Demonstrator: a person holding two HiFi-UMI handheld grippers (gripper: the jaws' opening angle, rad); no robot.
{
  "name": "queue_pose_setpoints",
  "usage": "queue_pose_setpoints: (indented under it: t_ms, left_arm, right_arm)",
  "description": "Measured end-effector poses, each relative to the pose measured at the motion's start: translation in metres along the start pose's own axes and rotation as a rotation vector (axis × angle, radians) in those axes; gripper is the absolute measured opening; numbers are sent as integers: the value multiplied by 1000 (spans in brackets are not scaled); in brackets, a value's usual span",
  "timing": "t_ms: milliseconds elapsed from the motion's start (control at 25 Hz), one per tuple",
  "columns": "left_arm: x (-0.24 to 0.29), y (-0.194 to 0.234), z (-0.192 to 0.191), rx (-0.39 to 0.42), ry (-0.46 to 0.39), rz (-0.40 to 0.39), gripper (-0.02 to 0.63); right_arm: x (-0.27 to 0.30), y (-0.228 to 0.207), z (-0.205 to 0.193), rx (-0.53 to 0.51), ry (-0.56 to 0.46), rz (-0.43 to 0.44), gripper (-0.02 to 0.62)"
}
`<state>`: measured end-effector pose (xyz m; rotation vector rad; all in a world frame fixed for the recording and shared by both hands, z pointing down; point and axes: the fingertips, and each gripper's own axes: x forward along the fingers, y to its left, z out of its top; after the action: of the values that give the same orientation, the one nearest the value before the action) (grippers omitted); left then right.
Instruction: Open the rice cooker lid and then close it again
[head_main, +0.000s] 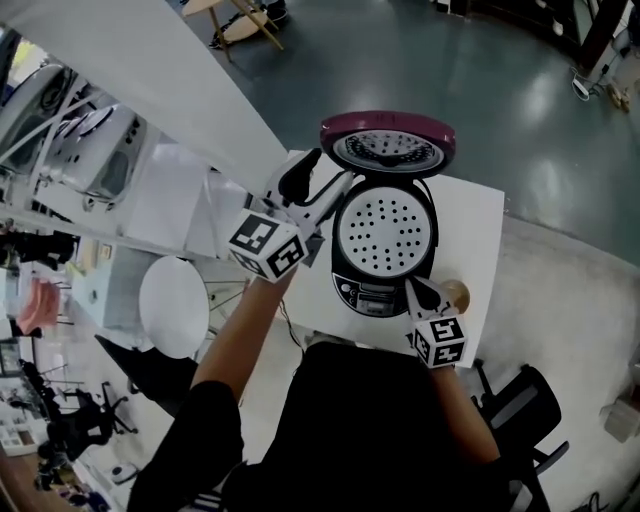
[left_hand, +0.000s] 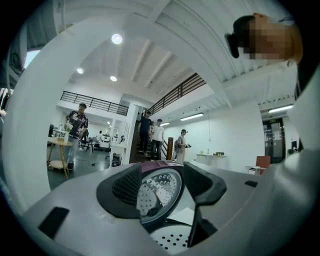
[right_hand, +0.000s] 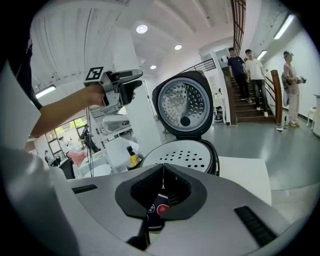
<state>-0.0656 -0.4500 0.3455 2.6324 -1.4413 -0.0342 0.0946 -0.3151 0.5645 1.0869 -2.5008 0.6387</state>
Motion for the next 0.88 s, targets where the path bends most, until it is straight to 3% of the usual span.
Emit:
queue_pose_setpoints:
  t_ms: [280,520,720,880]
  left_arm:
    - [34,31,23,36,1,-104,256]
    - [50,50,28,-16,-35,-191,256]
    - [75,59,27,31,-1,-266,256]
    - [91,57,13,15,80,-403,256]
  right_arm:
    - [-5,-27,17,71,-44,-159,0]
    - [0,-31,22,110,-66,-245,0]
    - [5,-28,17,104,-46,-286,0]
    - [3,-25,23,71,-54,-325,0]
